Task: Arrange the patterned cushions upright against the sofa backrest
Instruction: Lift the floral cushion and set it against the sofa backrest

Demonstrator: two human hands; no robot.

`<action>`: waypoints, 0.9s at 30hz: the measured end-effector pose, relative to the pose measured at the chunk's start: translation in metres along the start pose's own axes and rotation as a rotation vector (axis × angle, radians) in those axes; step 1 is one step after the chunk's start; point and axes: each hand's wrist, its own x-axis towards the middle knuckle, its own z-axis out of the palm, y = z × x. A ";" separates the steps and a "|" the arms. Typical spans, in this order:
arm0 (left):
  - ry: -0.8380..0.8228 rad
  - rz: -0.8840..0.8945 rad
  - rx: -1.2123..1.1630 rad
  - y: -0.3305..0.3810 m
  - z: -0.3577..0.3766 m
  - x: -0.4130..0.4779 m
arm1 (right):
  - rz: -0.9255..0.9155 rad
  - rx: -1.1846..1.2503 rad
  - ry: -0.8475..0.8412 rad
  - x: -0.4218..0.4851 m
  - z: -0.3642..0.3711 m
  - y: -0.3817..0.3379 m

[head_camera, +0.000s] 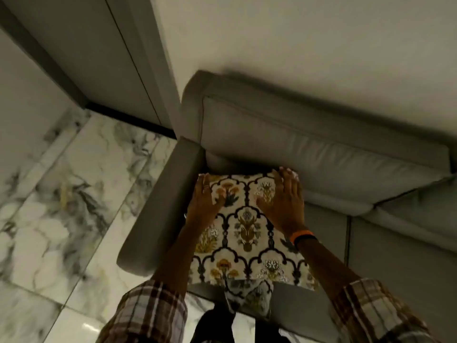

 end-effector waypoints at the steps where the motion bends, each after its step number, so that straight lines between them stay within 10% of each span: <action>1: -0.026 -0.113 -0.076 -0.006 0.011 0.002 | 0.116 0.072 -0.034 -0.007 0.012 0.010; 6: 0.035 -0.430 -0.289 -0.026 0.051 -0.002 | 0.716 0.515 -0.168 -0.037 0.051 0.052; 12: 0.116 -0.567 -0.332 -0.020 0.069 -0.008 | 0.823 0.796 -0.192 -0.050 0.050 0.084; 20: 0.408 -0.223 -0.543 0.107 0.135 -0.053 | 0.701 1.153 0.196 -0.107 -0.027 0.174; 27: 0.149 0.051 -0.520 0.217 0.288 -0.067 | 0.651 1.169 0.422 -0.153 -0.103 0.355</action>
